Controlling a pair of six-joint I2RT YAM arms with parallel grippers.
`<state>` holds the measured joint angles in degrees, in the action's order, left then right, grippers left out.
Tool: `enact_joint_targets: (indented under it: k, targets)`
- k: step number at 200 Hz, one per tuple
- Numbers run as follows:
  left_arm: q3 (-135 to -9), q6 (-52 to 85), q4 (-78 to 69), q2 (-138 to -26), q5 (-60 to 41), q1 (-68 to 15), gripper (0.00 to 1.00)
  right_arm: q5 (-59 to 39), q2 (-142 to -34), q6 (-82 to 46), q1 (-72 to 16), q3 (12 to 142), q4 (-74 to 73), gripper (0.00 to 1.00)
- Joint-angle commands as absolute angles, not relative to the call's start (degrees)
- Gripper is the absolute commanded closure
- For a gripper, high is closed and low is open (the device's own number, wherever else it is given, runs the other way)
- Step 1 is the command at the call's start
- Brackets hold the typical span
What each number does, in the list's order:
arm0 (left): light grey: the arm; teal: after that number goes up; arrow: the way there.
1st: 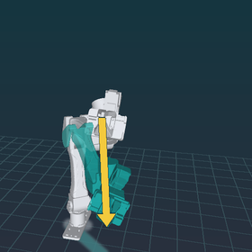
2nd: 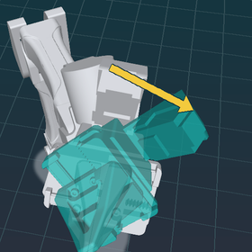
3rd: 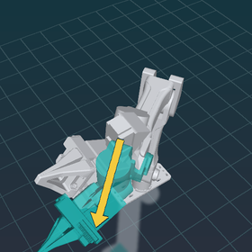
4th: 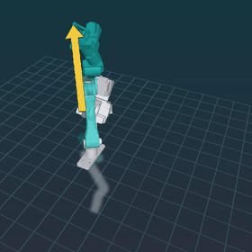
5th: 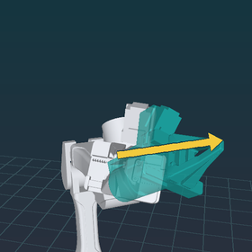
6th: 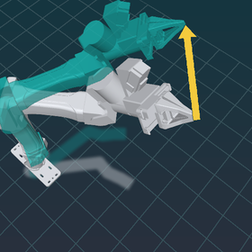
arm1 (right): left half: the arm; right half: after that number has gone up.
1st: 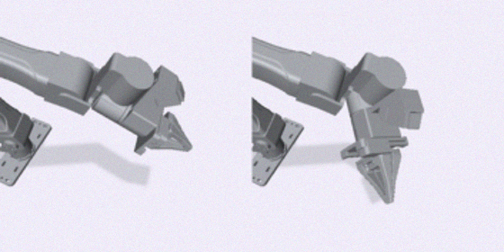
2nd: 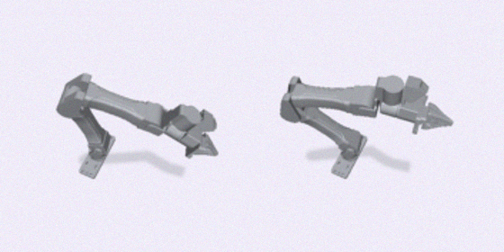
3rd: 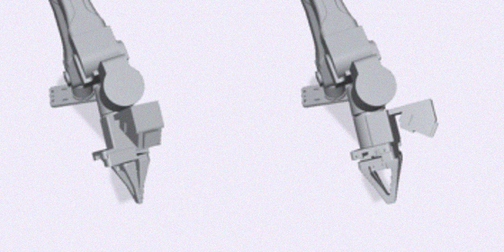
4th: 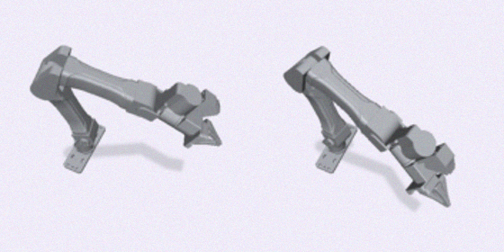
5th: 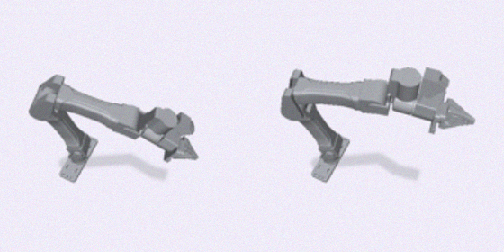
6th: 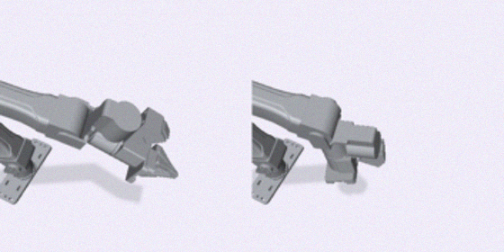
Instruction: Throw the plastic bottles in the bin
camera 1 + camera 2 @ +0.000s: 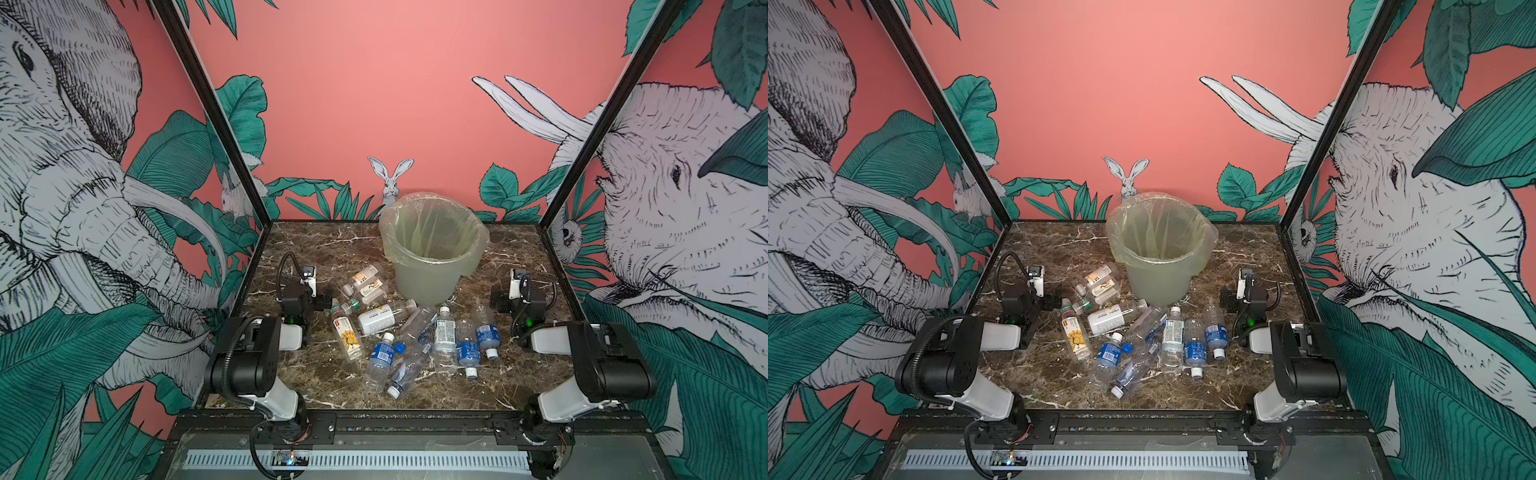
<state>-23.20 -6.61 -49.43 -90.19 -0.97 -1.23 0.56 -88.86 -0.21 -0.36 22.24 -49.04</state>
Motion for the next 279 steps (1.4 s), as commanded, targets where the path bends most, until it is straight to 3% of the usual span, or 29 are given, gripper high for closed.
enact_joint_targets:
  k: [1, 194, 232, 261, 279]
  targets:
    - [-23.91, -6.47, -49.30, -88.99, -0.76, -1.34, 0.00, 0.53, -88.68, 0.00, -0.53, 22.59, -51.68, 0.01]
    - [-23.86, -6.45, -49.39, -89.03, -0.83, -1.34, 0.00, 0.27, -88.68, 0.00, -0.55, 22.65, -51.46, 0.01]
    - [-23.35, -5.79, -49.38, -87.21, 1.31, -1.31, 0.00, 4.10, -87.07, -1.47, -0.53, 21.00, -53.55, 0.01]
    - [-24.32, -4.62, -40.10, -79.68, 4.88, -1.27, 0.01, 11.67, -81.74, -3.90, -0.55, 23.34, -44.63, 0.01]
    - [-25.48, -2.91, -33.02, -74.51, 7.45, -1.41, 0.01, 19.23, -79.04, -7.92, -0.58, 29.60, -29.13, 0.01]
